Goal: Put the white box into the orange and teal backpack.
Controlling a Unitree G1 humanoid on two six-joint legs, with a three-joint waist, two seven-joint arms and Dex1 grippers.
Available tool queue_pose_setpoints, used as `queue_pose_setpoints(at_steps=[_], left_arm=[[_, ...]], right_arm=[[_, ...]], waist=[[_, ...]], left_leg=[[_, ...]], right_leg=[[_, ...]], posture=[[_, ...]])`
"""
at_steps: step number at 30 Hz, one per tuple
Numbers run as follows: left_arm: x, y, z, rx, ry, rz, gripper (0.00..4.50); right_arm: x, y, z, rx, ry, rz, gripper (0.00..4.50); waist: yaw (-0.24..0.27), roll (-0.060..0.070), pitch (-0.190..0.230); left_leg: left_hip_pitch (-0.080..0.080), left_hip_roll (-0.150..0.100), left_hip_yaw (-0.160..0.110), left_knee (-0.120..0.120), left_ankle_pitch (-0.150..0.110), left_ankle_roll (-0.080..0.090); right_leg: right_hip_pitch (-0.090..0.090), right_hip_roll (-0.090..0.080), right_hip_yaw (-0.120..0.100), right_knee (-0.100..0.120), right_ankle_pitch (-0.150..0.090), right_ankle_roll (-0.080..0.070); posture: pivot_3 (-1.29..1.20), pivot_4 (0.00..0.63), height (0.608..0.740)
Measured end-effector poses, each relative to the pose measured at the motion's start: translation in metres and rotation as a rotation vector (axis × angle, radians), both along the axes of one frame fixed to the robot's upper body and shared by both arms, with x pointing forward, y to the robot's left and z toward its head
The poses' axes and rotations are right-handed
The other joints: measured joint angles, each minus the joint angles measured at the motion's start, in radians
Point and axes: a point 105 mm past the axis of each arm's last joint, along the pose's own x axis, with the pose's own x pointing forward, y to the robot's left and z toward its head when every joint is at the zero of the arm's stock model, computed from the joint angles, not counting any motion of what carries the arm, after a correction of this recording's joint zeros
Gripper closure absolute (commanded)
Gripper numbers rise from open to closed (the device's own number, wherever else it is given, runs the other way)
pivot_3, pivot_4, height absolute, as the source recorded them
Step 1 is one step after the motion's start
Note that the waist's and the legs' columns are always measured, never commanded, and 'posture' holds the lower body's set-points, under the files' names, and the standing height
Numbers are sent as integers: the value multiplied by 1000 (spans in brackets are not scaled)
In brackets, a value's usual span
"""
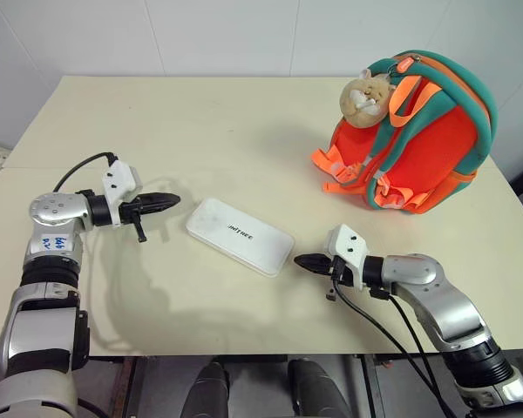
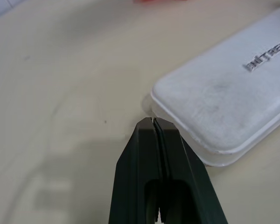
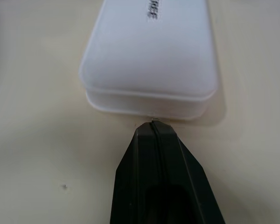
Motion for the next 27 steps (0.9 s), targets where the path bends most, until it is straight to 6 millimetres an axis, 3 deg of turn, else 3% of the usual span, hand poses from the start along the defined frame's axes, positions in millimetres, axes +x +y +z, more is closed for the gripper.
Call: queue_pose_setpoints(at_steps=[4,9,16,27], left_arm=[[5,-7,-6,9,-7,19,4461],[15,-19,-24,15,16,74,4461],[23,-32,-33,1,7,114,4461],[4,-34,-42,-47,85,32,4461]], right_arm=[[7,2,4,1,-15,-27,4500],[5,13,-2,11,11,-8,4500],[4,12,-3,6,29,-19,4500],[15,-5,1,-32,21,-61,4500]], waist=[[2,0,0],[3,0,0],[3,0,0],[2,0,0]], left_leg=[[0,0,0,1,0,0],[0,0,0,2,0,0],[0,0,-1,3,0,0],[0,0,-1,3,0,0]], right_leg=[[0,0,0,1,0,0],[0,0,0,2,0,0],[0,0,0,3,0,0],[0,0,0,3,0,0]], posture=[[0,150,740],[0,150,740],[0,150,740],[0,150,740]])
